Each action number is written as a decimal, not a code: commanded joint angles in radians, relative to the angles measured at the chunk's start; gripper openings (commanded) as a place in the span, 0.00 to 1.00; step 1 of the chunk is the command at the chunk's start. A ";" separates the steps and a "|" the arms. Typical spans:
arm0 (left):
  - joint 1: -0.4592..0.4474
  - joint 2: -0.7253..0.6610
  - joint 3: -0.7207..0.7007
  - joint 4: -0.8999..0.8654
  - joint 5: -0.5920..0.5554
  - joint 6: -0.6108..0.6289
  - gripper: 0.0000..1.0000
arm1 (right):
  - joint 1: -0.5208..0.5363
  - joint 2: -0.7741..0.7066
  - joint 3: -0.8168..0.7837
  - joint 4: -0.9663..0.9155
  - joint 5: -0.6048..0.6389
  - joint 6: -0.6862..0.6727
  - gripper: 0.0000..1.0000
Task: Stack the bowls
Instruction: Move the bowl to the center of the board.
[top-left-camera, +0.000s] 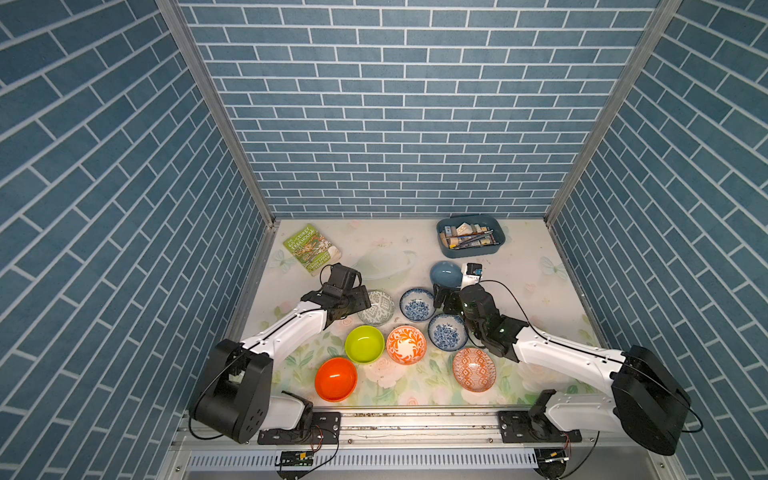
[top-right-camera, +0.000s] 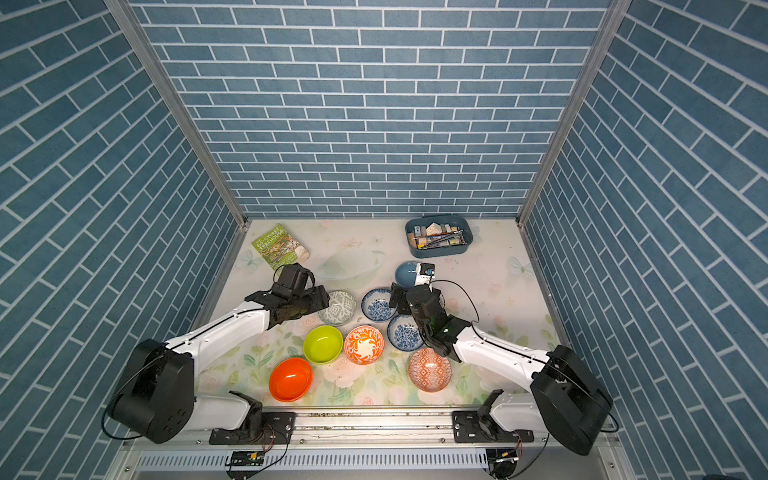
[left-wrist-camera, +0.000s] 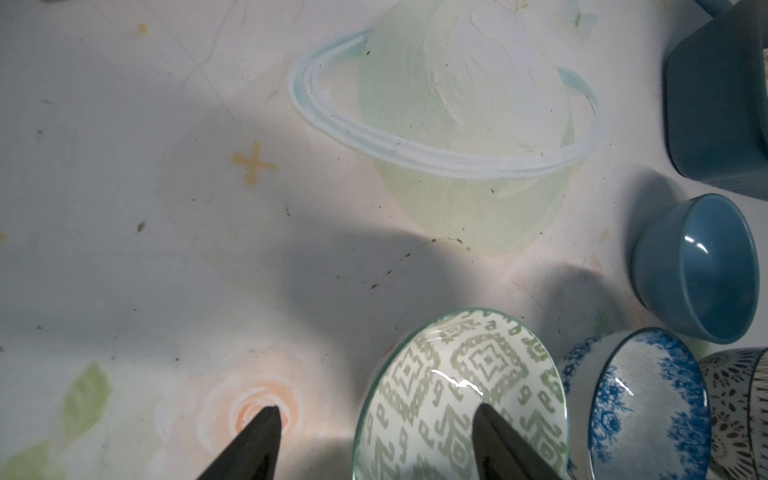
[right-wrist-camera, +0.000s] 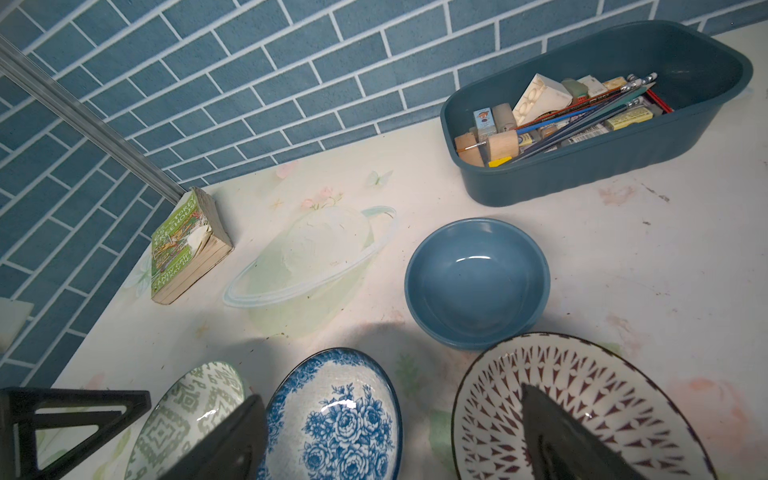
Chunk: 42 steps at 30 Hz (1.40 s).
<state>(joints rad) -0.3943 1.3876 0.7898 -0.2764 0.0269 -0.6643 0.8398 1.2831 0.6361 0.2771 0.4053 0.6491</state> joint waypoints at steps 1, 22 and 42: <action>-0.009 0.022 0.005 -0.008 -0.015 -0.011 0.70 | 0.005 0.008 0.004 0.015 0.024 -0.025 0.96; -0.023 0.178 0.082 0.006 -0.056 -0.012 0.20 | 0.009 0.047 0.021 0.012 0.022 -0.025 0.94; -0.021 0.216 0.148 0.179 -0.171 -0.031 0.00 | 0.010 0.073 0.035 0.017 0.023 -0.029 0.94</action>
<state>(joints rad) -0.4149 1.5909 0.9245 -0.1890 -0.1280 -0.6834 0.8444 1.3441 0.6411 0.2775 0.4080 0.6476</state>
